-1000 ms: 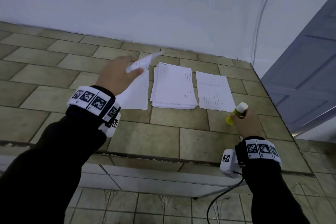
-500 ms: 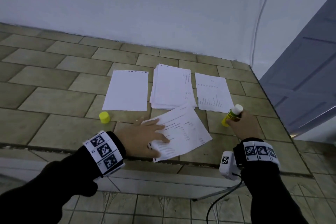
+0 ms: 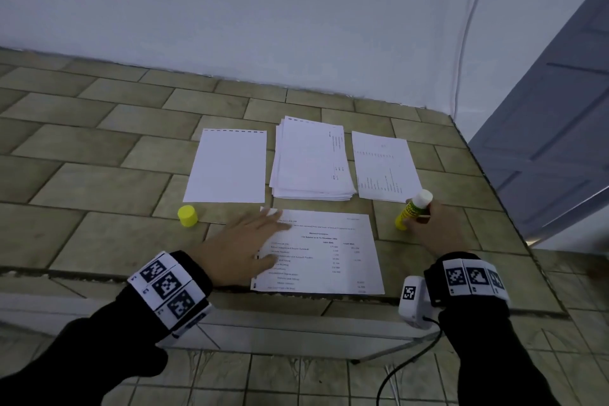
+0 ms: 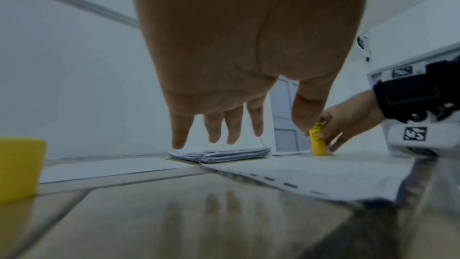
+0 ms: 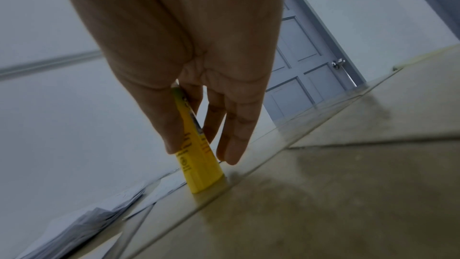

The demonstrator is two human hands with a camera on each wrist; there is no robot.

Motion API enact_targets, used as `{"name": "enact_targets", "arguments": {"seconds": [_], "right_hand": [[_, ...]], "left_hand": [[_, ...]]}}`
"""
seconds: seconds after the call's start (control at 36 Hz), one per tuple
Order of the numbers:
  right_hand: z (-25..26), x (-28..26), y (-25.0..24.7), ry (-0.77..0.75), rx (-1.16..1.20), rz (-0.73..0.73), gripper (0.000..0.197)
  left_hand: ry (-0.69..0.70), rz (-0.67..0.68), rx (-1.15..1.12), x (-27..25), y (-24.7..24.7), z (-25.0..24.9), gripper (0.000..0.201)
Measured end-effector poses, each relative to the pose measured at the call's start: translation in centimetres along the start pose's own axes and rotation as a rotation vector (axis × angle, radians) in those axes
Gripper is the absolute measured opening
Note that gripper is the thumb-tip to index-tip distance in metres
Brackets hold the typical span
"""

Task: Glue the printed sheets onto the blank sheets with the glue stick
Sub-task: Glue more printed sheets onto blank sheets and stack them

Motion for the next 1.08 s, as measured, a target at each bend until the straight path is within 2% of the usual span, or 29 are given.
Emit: {"name": "enact_targets", "arguments": {"seconds": [0.06, 0.14, 0.22, 0.25, 0.36, 0.5, 0.69, 0.86, 1.08], "right_hand": [[0.0, 0.0, 0.0, 0.005, 0.011, 0.01, 0.05], [0.1, -0.1, 0.0, 0.015, 0.03, 0.035, 0.049], [0.3, -0.3, 0.1, 0.016, 0.034, 0.042, 0.049], [0.3, -0.3, 0.1, 0.016, 0.035, 0.04, 0.049], [0.3, -0.4, 0.1, 0.007, 0.035, 0.045, 0.046], [1.4, -1.0, 0.9, -0.115, 0.004, 0.154, 0.035], [5.4, -2.5, 1.3, -0.285, 0.066, 0.172, 0.03], [9.1, -2.7, 2.0, -0.415, 0.095, 0.088, 0.023], [13.6, -2.5, 4.5, -0.44, 0.282, 0.126, 0.031]], "left_hand": [[-0.093, -0.051, 0.01, 0.1, -0.2, 0.2, 0.065], [-0.203, -0.073, 0.054, 0.4, 0.2, 0.5, 0.078], [-0.199, -0.083, 0.115, 0.6, 1.4, 0.8, 0.126], [-0.183, -0.094, 0.143, 0.7, 1.8, 1.0, 0.134], [-0.132, -0.151, 0.202, 1.0, 3.1, 1.9, 0.126], [-0.088, -0.252, 0.167, 1.2, 3.4, 2.9, 0.108], [-0.083, -0.323, 0.181, 1.4, 3.3, 3.1, 0.102], [-0.085, -0.339, 0.222, 1.7, 3.6, 3.3, 0.096], [-0.066, -0.36, 0.176, 1.6, 4.2, 3.5, 0.1]]}}
Point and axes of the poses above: each hand's wrist, its own x-axis towards the middle knuckle, its own y-axis out of the palm, z = x × y, the point moved 3 cm from there along x, towards the middle knuckle, and after that the axes turned 8 degrees about -x, right-handed, at the moved point
